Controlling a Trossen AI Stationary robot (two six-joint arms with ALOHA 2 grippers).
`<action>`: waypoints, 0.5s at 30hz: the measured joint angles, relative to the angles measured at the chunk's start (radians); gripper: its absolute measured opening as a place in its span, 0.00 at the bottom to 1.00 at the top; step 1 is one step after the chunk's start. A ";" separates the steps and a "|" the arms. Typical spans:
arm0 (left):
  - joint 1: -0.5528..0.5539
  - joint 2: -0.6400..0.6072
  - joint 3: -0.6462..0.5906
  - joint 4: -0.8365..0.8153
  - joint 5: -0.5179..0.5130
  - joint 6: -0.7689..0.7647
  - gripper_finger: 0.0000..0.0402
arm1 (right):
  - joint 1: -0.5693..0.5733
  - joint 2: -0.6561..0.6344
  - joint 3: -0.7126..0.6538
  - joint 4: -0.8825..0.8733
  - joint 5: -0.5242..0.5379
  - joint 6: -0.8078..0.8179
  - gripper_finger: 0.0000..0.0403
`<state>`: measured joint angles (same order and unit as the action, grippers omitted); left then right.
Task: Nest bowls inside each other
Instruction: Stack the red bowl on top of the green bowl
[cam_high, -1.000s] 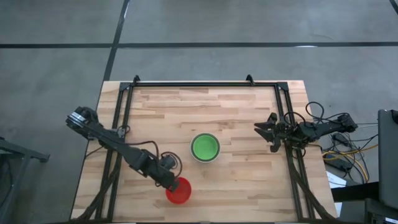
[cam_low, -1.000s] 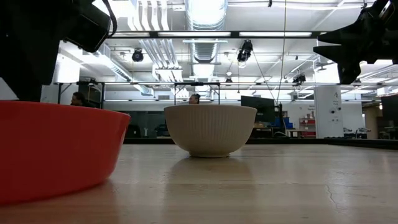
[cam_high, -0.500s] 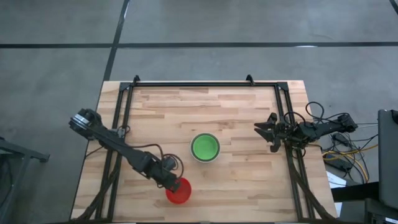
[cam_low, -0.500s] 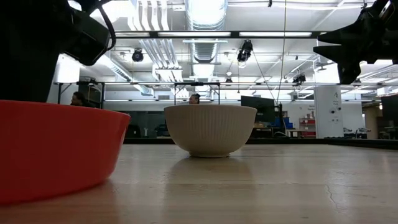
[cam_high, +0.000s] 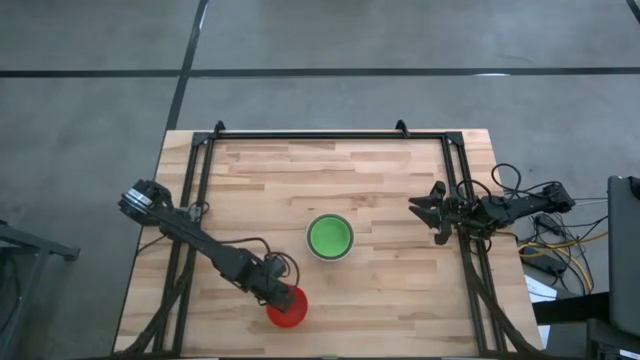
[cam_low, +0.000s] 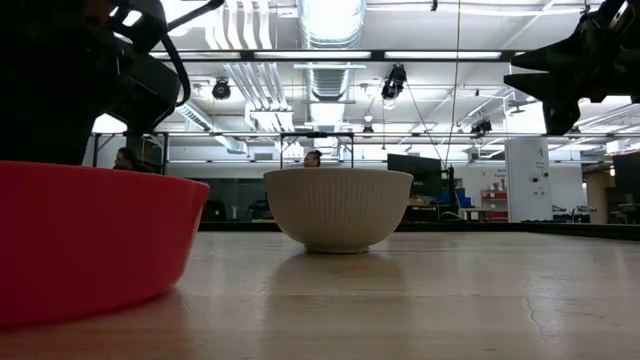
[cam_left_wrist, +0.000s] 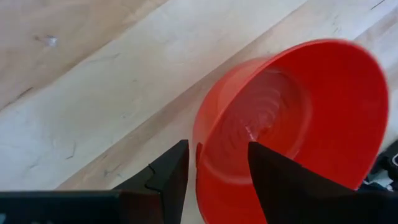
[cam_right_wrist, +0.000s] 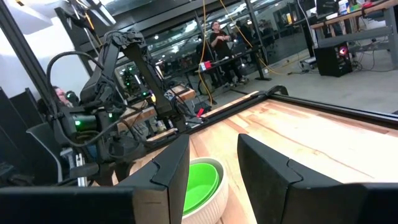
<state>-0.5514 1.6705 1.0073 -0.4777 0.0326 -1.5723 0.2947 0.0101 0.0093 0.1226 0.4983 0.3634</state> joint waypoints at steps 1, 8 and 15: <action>0.000 0.004 0.000 0.002 0.006 0.000 0.42 | 0.000 0.000 0.000 0.000 0.000 0.000 0.33; 0.000 0.051 0.000 0.036 0.064 -0.010 0.39 | 0.000 0.000 0.000 0.000 0.000 0.000 0.33; 0.000 0.066 0.000 0.060 0.081 -0.008 0.28 | 0.000 0.000 0.000 0.000 0.000 0.000 0.33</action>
<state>-0.5518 1.7367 1.0069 -0.4176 0.1139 -1.5806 0.2947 0.0101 0.0093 0.1226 0.4984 0.3636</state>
